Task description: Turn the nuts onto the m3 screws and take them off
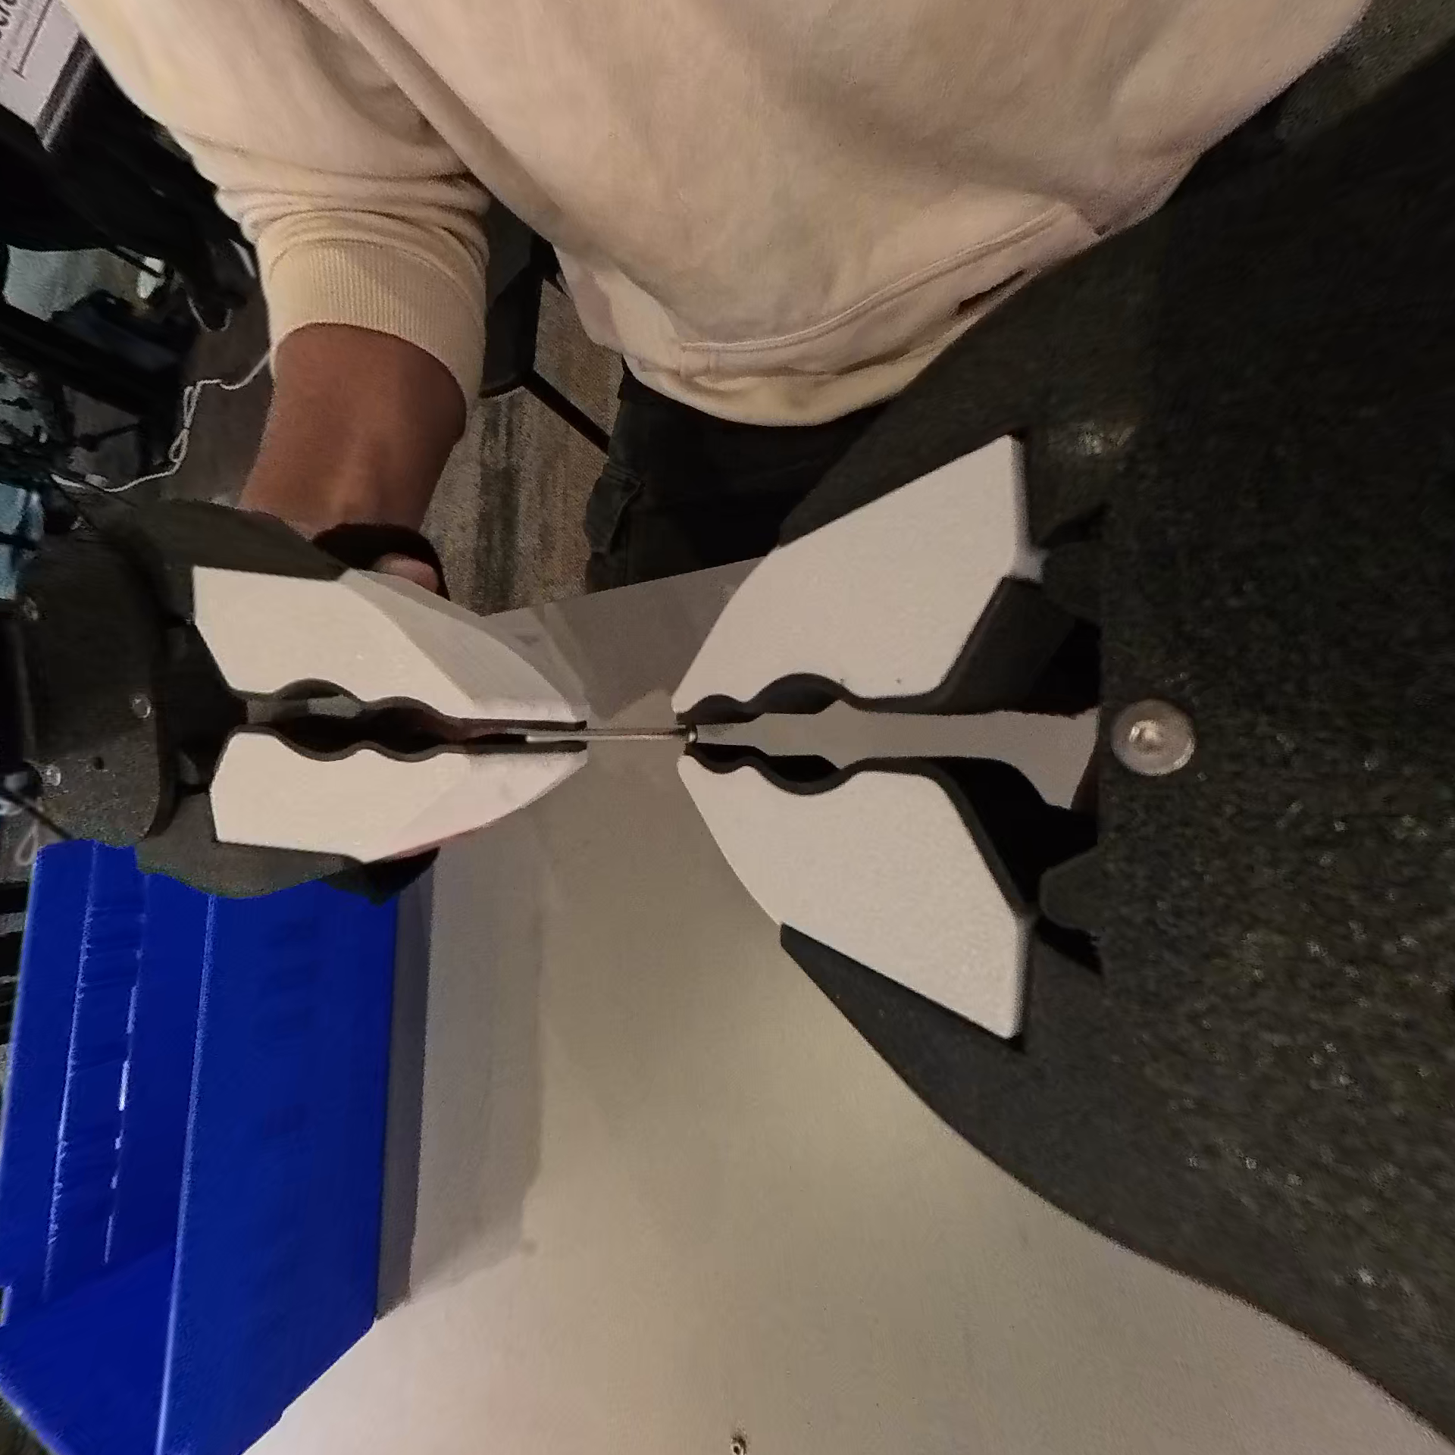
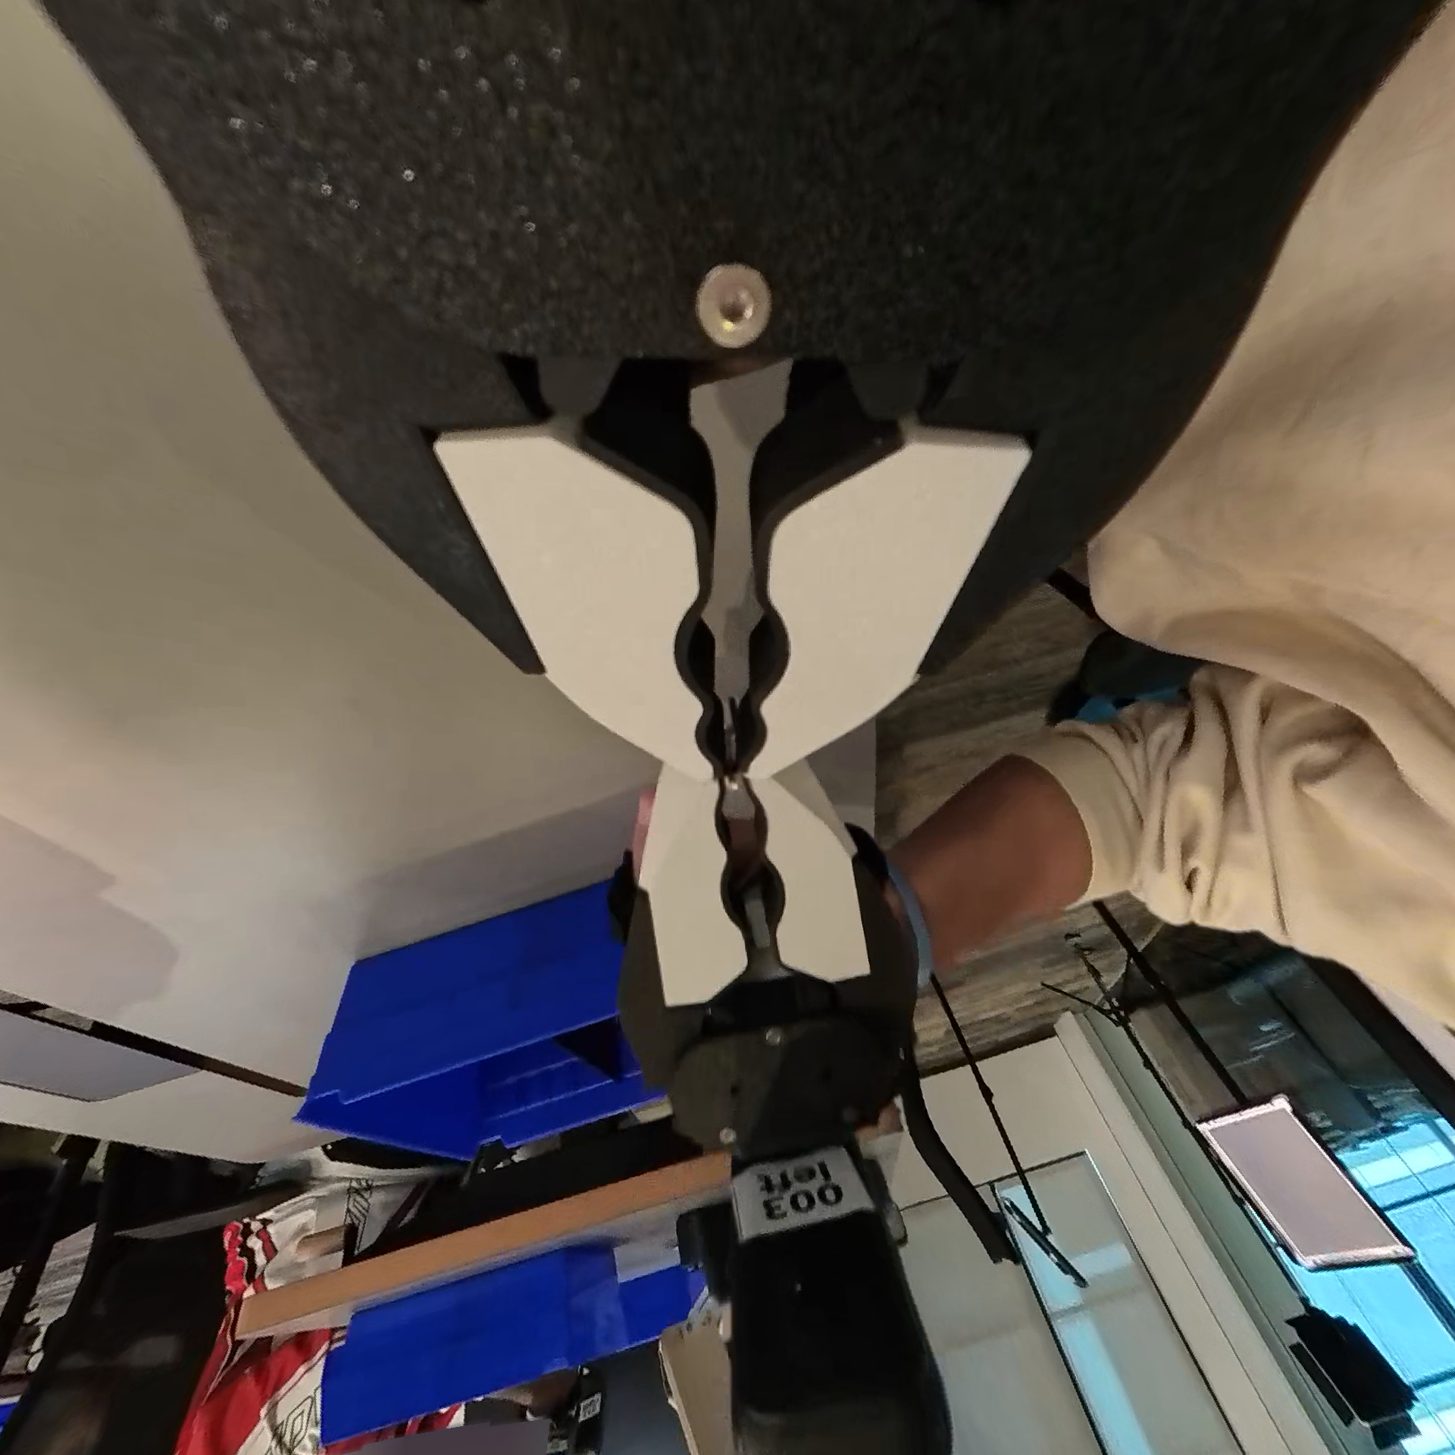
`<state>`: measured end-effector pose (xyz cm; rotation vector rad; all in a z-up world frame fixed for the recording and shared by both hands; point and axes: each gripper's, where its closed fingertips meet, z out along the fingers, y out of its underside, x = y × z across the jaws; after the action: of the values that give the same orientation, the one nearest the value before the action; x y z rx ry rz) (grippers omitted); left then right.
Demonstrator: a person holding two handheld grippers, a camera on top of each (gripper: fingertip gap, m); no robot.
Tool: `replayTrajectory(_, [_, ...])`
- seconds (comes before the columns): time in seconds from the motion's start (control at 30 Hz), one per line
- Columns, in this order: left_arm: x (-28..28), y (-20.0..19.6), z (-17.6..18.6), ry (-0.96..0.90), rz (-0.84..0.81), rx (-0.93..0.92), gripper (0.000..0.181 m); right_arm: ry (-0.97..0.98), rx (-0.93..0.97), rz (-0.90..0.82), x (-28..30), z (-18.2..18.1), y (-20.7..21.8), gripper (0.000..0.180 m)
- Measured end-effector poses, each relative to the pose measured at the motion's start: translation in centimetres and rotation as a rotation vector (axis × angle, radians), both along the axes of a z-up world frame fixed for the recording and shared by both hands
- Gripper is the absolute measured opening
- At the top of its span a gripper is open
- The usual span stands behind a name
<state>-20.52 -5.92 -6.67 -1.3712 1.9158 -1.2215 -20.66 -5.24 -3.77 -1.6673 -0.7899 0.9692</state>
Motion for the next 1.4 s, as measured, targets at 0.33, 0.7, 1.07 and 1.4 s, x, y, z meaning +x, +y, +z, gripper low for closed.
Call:
replayTrajectory(0.33, [-0.2,0.9,0.8,-0.227,0.151,-0.145,0.004,-0.051,0.043,-0.106,1.1,-0.4,0.6,0.026])
replayTrajectory(0.7, [-3.0,6.8,-2.9,-0.349,0.74,-0.184,0.004,-0.305,-0.199,-0.671,8.4,-8.7,-0.2,0.038])
replayTrajectory(1.07, [-5.1,8.2,-2.6,-0.421,0.893,-0.138,0.004,-0.403,-0.11,-0.701,10.4,-7.7,4.5,0.029])
replayTrajectory(1.4, [-5.3,7.9,-1.8,-0.485,0.877,-0.122,0.004,-0.673,-0.212,-0.484,13.2,-14.1,21.4,0.026])
